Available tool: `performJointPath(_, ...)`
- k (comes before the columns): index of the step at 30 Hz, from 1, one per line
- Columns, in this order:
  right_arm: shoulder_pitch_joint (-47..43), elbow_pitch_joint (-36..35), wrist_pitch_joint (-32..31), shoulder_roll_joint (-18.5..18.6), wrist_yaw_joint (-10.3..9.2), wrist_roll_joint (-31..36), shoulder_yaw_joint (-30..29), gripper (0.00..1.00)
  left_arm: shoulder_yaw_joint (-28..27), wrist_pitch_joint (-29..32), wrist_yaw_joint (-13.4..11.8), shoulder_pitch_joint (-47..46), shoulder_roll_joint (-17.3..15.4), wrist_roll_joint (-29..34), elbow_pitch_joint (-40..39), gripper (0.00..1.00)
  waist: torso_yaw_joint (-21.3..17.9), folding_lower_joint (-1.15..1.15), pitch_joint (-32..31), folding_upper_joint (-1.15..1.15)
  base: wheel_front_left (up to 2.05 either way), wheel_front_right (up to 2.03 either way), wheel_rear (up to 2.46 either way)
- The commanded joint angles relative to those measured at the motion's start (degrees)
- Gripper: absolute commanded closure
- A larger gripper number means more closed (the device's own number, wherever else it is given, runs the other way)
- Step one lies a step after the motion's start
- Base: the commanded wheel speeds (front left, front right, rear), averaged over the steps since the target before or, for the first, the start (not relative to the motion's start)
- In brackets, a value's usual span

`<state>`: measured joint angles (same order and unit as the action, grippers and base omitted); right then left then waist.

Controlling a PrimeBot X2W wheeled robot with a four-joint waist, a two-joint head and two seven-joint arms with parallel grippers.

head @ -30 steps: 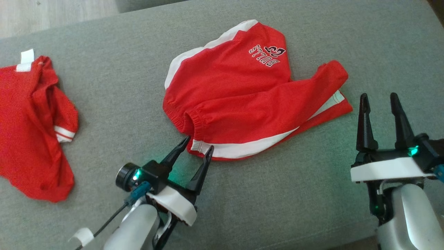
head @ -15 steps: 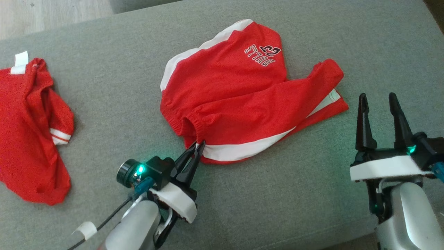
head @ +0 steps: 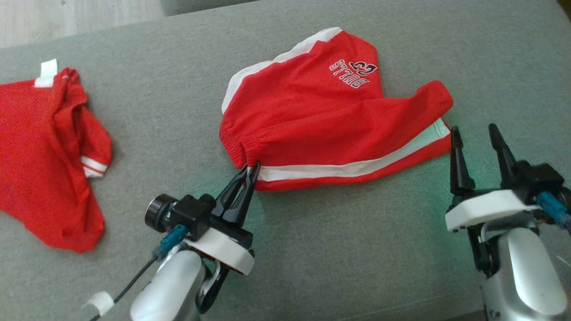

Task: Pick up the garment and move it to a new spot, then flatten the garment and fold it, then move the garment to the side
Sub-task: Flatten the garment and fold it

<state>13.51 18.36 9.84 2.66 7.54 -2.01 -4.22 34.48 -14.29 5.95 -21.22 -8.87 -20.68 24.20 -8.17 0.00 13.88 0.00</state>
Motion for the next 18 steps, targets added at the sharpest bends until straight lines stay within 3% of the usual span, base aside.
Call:
performJointPath(1,2.2,-1.0,-0.8,0.2,-0.05,0.6,1.1,0.00,-2.7,-0.7,-0.4,-0.2,-0.9,0.1,-2.2,1.00,0.3,0.00,0.1,0.00,0.00,0.00,0.00)
performJointPath(18,10.3,12.6,-8.2,0.4,-0.05,6.7,-2.1,0.00,-4.2,-0.7,0.2,0.5,-0.1,1.7,-3.7,1.00,1.8,0.00,1.7,0.00,0.00,0.00,0.00)
